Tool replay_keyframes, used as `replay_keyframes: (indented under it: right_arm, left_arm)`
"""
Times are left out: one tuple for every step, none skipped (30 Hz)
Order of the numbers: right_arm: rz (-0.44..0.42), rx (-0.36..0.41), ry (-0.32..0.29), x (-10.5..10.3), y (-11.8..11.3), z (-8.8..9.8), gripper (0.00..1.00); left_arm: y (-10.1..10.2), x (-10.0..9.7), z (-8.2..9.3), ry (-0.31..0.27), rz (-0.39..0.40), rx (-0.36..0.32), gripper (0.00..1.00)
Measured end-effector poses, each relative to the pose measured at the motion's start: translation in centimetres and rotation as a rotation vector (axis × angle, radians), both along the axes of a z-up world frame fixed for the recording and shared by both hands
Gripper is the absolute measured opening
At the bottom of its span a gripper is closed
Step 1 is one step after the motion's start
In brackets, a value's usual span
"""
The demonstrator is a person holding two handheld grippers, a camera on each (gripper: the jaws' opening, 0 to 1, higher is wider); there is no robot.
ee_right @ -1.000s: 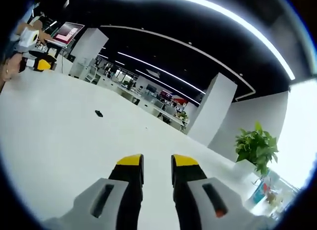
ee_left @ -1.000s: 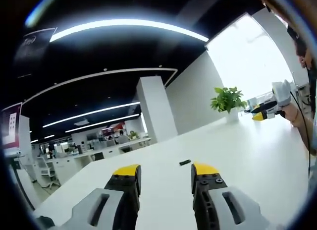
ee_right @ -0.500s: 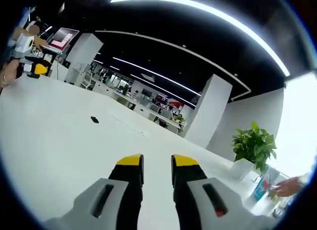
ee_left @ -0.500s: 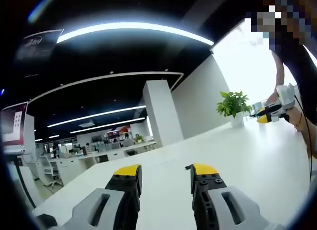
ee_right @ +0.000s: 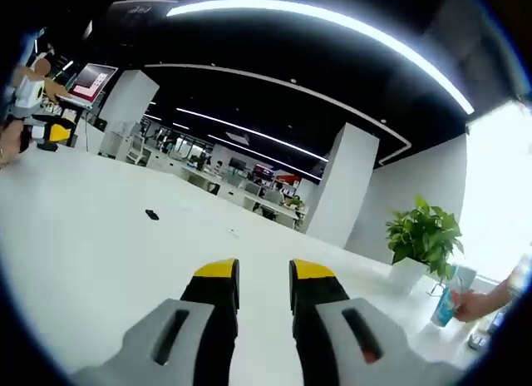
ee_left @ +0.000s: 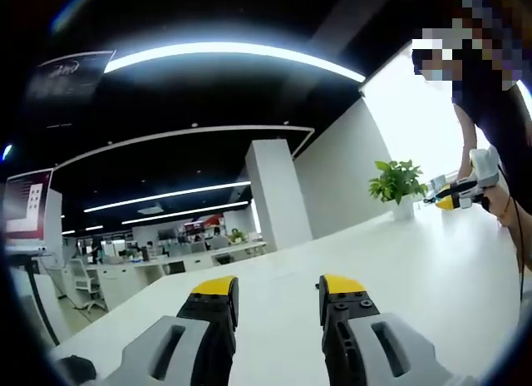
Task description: Snap the two parts of the plastic buckle together until the buckle closes and remains connected.
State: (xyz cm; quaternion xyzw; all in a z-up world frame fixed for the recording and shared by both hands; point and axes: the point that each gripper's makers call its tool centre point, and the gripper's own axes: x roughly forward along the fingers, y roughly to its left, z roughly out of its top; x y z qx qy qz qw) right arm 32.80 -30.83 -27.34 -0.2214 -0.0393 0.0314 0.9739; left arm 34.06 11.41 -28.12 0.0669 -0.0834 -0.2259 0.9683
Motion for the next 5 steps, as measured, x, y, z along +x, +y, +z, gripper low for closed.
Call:
replay_keyframes:
  right_arm:
    - [0.002,0.003,0.001,0.02,0.0,-0.01,0.23]
    - [0.004,0.006,-0.004,0.0,0.02,0.07,0.23]
    - [0.006,0.009,-0.009,-0.01,0.04,0.16,0.23]
    - [0.006,0.009,-0.009,-0.01,0.04,0.16,0.23]
    - [0.006,0.009,-0.009,-0.01,0.04,0.16,0.23]
  left_arm:
    - [0.02,0.01,0.02,-0.001,0.0,-0.001,0.38]
    - [-0.01,0.03,0.01,-0.001,0.0,0.0,0.38]
    - [-0.02,0.05,-0.02,0.0,0.001,0.003,0.39]
    - [-0.02,0.05,-0.02,0.0,0.001,0.003,0.39]
    - [-0.02,0.05,-0.02,0.0,0.001,0.003,0.39]
